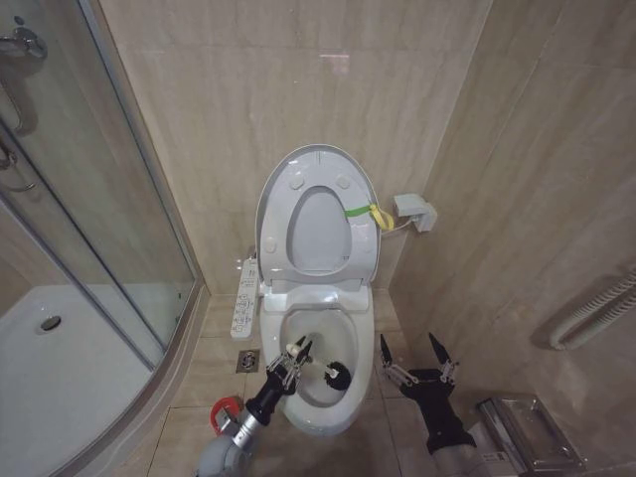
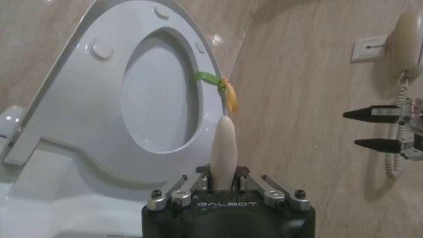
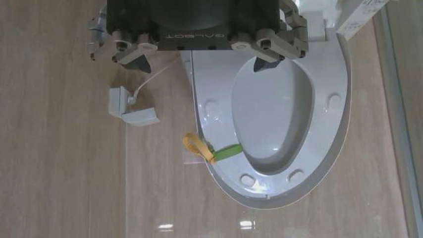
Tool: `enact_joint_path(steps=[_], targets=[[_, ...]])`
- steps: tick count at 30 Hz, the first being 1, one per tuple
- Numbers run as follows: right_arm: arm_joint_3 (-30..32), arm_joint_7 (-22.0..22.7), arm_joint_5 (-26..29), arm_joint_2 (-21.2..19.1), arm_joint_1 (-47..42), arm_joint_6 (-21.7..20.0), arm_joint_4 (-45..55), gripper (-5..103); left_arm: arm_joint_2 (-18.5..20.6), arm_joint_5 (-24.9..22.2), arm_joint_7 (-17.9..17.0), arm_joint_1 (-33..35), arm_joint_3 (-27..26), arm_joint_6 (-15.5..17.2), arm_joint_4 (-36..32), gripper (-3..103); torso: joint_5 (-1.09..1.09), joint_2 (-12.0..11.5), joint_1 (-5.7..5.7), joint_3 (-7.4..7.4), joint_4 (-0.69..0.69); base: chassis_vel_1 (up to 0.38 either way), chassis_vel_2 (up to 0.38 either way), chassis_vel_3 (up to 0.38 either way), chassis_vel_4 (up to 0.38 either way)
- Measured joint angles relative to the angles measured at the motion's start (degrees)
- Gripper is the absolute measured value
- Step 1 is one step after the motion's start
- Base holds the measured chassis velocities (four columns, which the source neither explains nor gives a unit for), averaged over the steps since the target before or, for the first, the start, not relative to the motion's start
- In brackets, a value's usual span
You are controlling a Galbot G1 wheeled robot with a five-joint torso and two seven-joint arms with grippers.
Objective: Open the toilet lid, clean the toilet bowl with a toilet brush, close the toilet lid, and flush.
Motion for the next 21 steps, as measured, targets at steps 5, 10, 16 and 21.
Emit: enact_joint_path(steps=[5,10,16,21], targets=[[0.0,0.0,0.0,0.0,0.0,0.0,0.0,100,-0.4,0.2,0.5,-1.3,0.8,0.0,3.8,22,0.00,0.0,0.00,0.00,0.02,0.000,0.000,0.000,0.000],[0.0,0.0,0.0,0.0,0.0,0.0,0.0,100,-0.9,1.5,1.7,-2.9,1.5,-0.1,8.4,22,0.01,0.0,0.00,-0.01,0.03,0.000,0.000,0.000,0.000],[0.0,0.0,0.0,0.0,0.0,0.0,0.0,100,-1.2,2.0,2.0,-4.0,1.8,-0.1,9.7,22,0.01,0.0,0.00,0.00,0.01,0.000,0.000,0.000,0.000],[0.0,0.0,0.0,0.0,0.0,0.0,0.0,100,-1.0,0.3,1.0,-3.9,2.2,0.7,4.3,23,0.00,0.0,0.00,0.00,0.00,0.000,0.000,0.000,0.000]])
